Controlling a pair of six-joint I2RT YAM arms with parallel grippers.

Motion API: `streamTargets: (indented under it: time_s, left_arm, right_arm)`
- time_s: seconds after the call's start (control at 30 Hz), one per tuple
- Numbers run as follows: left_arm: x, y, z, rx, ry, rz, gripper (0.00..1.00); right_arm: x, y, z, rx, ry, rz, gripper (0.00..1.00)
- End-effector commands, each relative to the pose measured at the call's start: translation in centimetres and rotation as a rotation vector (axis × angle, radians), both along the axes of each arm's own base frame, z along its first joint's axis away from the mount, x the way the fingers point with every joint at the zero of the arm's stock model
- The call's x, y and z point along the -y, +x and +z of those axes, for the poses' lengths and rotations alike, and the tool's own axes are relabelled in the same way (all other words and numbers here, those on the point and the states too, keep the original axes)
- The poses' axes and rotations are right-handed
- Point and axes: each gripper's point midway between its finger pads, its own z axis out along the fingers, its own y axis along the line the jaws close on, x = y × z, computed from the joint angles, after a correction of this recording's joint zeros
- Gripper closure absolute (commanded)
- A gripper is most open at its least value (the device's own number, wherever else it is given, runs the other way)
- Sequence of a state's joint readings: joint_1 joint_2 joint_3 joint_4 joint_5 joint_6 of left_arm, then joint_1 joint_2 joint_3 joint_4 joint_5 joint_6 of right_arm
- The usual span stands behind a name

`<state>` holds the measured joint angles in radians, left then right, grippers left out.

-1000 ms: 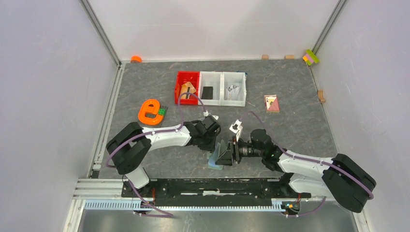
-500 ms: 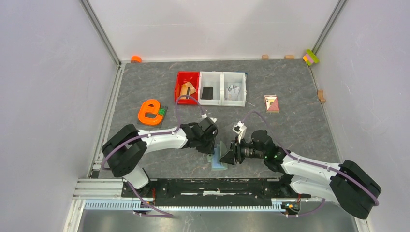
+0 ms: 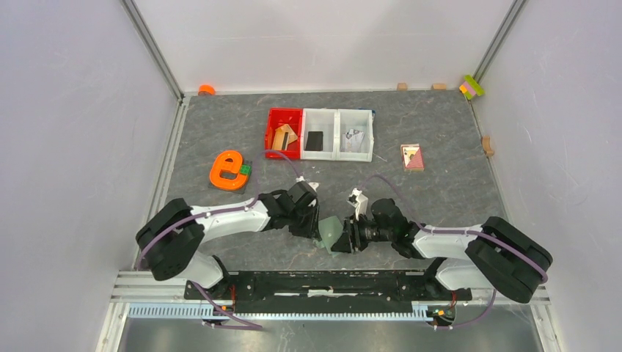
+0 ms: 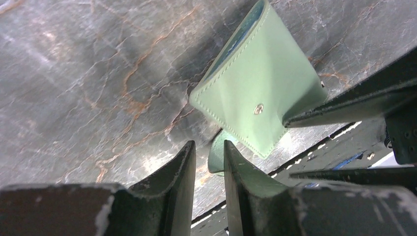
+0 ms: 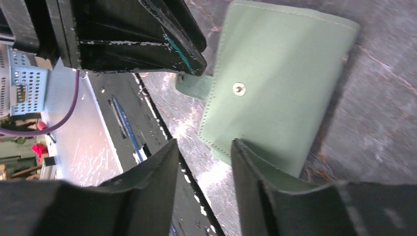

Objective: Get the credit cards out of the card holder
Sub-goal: Close the card holder at the center of the board.

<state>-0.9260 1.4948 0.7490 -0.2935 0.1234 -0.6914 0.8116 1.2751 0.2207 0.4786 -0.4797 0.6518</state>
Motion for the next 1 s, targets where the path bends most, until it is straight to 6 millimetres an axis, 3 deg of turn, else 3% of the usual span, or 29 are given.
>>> streamTargets:
  time_s: [0.0, 0.1, 0.27, 0.4, 0.57, 0.63, 0.73, 0.97]
  left_arm:
    - [-0.6, 0.5, 2.1, 0.034, -0.046, 0.045, 0.66]
    - [-1.1, 0.6, 3.3, 0.061, -0.051, 0.050, 0.66]
    - [-0.3, 1.2, 6.0, 0.108, -0.106, 0.040, 0.67]
    - [1.0, 2.0, 7.4, 0.134, -0.142, 0.017, 0.69]
    - [2.8, 3.3, 7.9, 0.156, -0.165, -0.007, 0.71]
    - [3.6, 3.9, 8.1, 0.164, -0.168, -0.013, 0.71]
    - [4.7, 4.3, 7.5, 0.150, -0.173, -0.039, 0.71]
    - [4.6, 3.7, 0.8, 0.041, -0.074, -0.047, 0.74]
  right_arm:
    - [0.7, 0.9, -1.7, 0.005, -0.105, -0.028, 0.44]
    - [0.9, 1.0, -1.6, 0.005, -0.112, -0.041, 0.43]
    - [-0.2, 2.0, 1.4, 0.051, -0.066, -0.044, 0.64]
    - [-0.3, 3.9, 3.3, 0.118, -0.102, -0.080, 0.75]
    - [1.2, 6.0, 2.8, 0.171, -0.234, -0.152, 0.92]
    - [1.5, 6.1, 2.0, 0.166, -0.265, -0.151, 0.95]
    - [1.8, 5.2, 0.1, 0.123, -0.294, -0.121, 0.97]
    - [4.5, 4.7, -3.3, 0.115, -0.412, -0.154, 0.98]
